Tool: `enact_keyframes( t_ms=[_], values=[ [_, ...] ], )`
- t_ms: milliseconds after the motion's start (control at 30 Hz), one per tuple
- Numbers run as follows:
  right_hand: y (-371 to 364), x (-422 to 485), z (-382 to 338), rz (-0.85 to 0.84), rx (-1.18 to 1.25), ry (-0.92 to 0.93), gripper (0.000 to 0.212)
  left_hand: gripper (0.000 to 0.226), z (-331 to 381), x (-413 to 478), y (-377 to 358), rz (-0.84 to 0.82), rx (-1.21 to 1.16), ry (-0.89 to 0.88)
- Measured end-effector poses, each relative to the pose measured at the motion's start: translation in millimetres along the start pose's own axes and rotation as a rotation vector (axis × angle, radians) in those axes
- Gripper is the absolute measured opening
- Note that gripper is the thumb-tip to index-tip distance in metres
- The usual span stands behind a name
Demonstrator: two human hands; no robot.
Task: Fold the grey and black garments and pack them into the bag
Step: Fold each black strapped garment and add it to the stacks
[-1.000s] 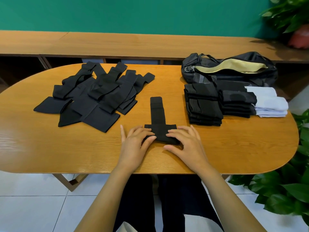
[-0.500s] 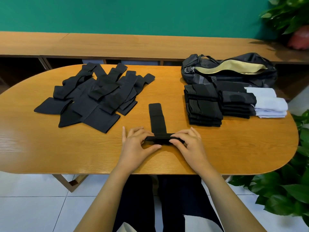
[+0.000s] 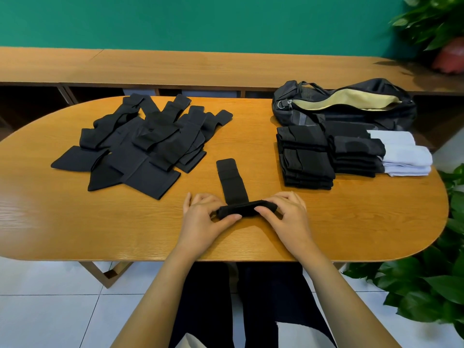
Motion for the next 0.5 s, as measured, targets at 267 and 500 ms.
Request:
enact_keyframes(
  t_ms=[267,500],
  values=[
    [0.7,1.6,6.5,-0.015,0.044,-0.093,0.055,0.04,2.6,-1.1,-2.6,-0.039,-0.07,0.009],
    [-2.6,2.1,2.5,-0.059,-0.03,-0.011,0.061,0.011,-2.5,-1.2,6.1,0.056,-0.119,0.112]
  ],
)
Point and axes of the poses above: each hand's wrist, its own x-axis towards the middle knuckle, its own y-axis out of the back of the hand, z = x × y, the point moved 7 cm from there along x, towards the middle knuckle, and after that the axes turned 12 degrees about -y, right-handed, at the moved point
